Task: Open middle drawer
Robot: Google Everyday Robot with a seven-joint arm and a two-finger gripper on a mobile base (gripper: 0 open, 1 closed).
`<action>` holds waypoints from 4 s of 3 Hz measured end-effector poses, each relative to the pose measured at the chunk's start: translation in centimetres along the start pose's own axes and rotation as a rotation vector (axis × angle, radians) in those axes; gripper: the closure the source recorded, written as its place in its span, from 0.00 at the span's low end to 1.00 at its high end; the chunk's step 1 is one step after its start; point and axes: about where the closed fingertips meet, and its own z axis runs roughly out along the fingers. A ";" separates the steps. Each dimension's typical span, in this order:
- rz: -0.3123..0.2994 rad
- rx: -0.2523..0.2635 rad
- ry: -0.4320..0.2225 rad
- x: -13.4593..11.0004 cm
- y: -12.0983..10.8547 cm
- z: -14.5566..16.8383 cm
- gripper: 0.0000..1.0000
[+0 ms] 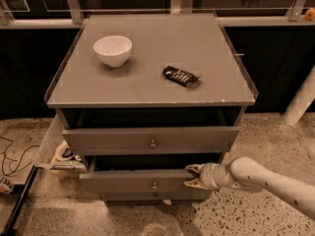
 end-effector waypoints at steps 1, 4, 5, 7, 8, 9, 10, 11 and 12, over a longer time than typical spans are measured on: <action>0.019 -0.012 -0.013 0.6 0.5 0.1 0.11; 0.070 -0.040 -0.052 1.4 2.1 -0.4 0.61; 0.077 -0.048 -0.059 1.2 2.7 -0.9 0.85; 0.078 -0.049 -0.051 0.9 3.1 -1.2 1.00; 0.086 -0.047 -0.043 0.8 3.8 -1.5 1.00; 0.086 -0.047 -0.042 0.7 3.9 -1.5 1.00; 0.128 -0.039 -0.011 0.7 6.8 -2.2 1.00; 0.153 -0.040 0.011 0.3 9.1 -3.0 0.86; 0.153 -0.040 0.011 0.1 9.0 -3.1 0.63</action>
Offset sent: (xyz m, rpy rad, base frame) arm -0.0347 -0.0291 -0.0439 0.1514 0.1418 -0.0183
